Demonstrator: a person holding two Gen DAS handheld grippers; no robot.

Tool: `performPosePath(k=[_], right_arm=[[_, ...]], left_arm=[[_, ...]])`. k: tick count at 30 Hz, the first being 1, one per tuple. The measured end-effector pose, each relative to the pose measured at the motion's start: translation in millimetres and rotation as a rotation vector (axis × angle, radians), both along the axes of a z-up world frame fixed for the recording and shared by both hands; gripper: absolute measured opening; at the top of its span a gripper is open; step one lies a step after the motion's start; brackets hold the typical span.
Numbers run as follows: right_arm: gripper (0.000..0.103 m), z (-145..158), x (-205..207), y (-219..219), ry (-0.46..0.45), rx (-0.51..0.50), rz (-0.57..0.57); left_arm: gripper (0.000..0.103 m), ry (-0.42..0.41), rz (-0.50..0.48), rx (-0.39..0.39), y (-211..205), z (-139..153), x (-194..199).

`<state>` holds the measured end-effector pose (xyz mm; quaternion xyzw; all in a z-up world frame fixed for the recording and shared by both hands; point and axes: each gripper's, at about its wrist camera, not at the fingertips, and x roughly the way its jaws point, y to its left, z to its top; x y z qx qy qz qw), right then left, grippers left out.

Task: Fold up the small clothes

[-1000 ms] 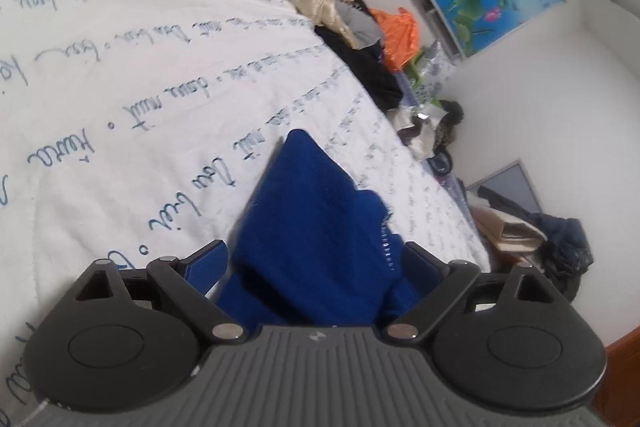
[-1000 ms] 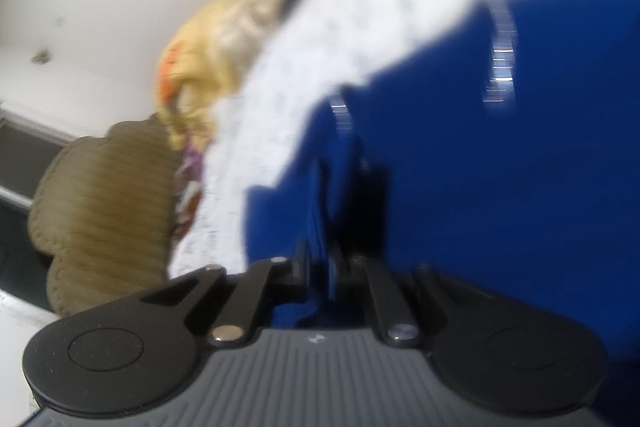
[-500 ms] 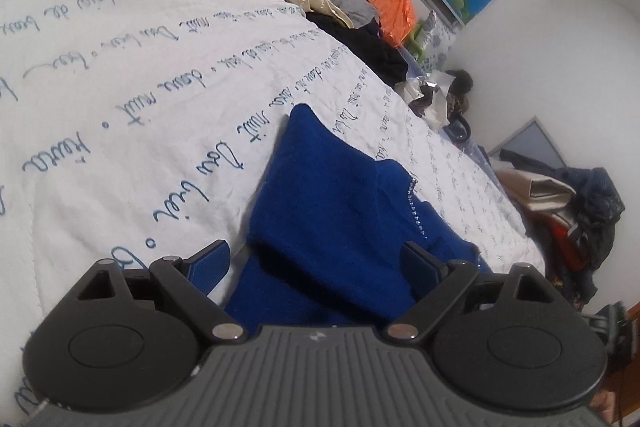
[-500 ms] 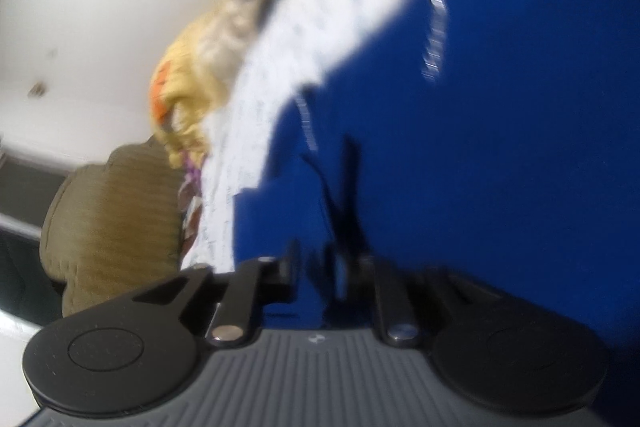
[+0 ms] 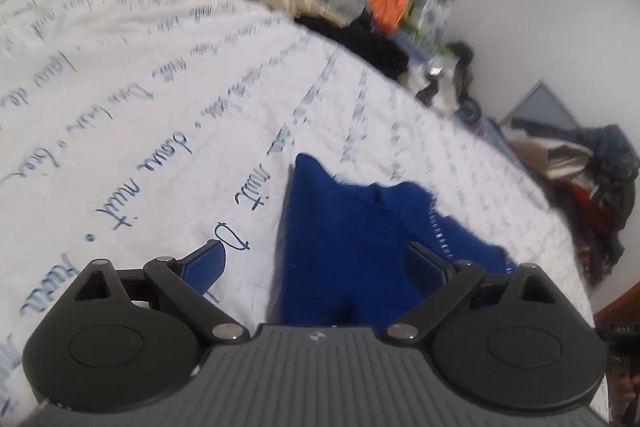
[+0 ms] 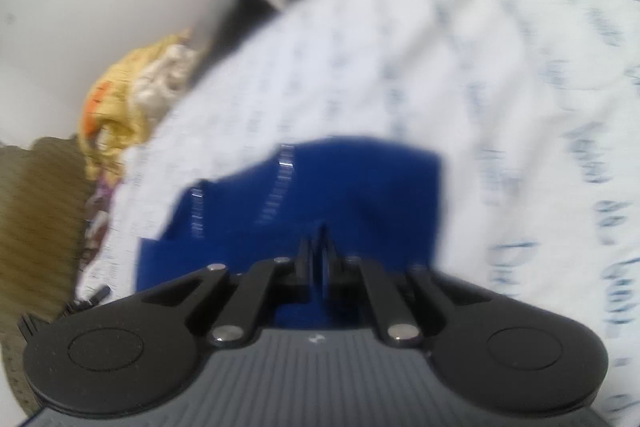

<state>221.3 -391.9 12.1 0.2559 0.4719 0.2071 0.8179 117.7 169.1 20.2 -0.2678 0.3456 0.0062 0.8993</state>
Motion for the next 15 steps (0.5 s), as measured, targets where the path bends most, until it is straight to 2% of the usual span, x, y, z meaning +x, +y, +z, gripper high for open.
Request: performPosePath(k=[2, 4, 8, 10, 13, 15], right_arm=[[0.004, -2.8, -4.7, 1.4, 0.0, -0.032, 0.03], [0.004, -8.2, -7.8, 5.1, -0.001, -0.072, 0.046], [0.004, -5.1, -8.2, 8.7, -0.05, -0.07, -0.004], [0.004, -1.9, -7.2, -1.1, -0.073, -0.035, -0.037], [0.003, -16.3, -0.7, -1.1, -0.021, -0.082, -0.039], [0.005, -19.4, -3.9, -3.3, -0.029, -0.056, -0.056]], left_arm=[[0.094, 0.038, -0.003, 0.012, -1.6, -5.8, 11.0], [0.094, 0.038, -0.012, 0.045, -6.8, -7.8, 17.2], [0.093, 0.043, -0.048, 0.072, -18.6, -5.7, 26.6], [0.093, 0.037, -0.06, 0.085, -23.3, -4.9, 27.1], [0.094, 0.036, -0.071, 0.111, -28.6, -9.2, 26.6], [0.094, 0.036, -0.08, 0.125, -30.7, -9.3, 25.7]])
